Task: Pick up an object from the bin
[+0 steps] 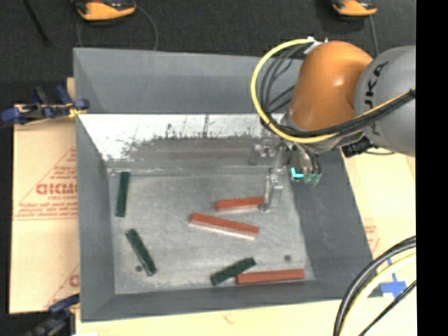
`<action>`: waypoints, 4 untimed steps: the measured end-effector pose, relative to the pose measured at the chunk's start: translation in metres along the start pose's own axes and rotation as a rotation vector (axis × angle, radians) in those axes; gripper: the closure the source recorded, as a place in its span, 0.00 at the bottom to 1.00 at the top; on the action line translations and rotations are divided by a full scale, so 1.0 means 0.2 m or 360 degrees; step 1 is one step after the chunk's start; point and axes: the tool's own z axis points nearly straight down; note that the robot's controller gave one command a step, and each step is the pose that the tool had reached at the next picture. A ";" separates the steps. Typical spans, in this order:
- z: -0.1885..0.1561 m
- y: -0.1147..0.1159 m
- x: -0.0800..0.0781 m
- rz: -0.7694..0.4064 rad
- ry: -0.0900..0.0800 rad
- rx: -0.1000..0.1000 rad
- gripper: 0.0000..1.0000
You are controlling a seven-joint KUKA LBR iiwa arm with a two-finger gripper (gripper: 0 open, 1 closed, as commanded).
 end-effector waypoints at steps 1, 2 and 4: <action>0.52 0.02 -0.24 -0.0287 -0.0007 0.0002 0.00; 0.61 -0.16 -0.12 -0.0241 -0.0008 0.0002 0.00; -0.13 -0.23 -0.19 -0.0316 -0.0026 0.0007 1.00</action>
Offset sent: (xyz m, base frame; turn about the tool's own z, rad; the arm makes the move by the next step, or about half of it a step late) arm 0.0465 0.0037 -0.1020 -0.1804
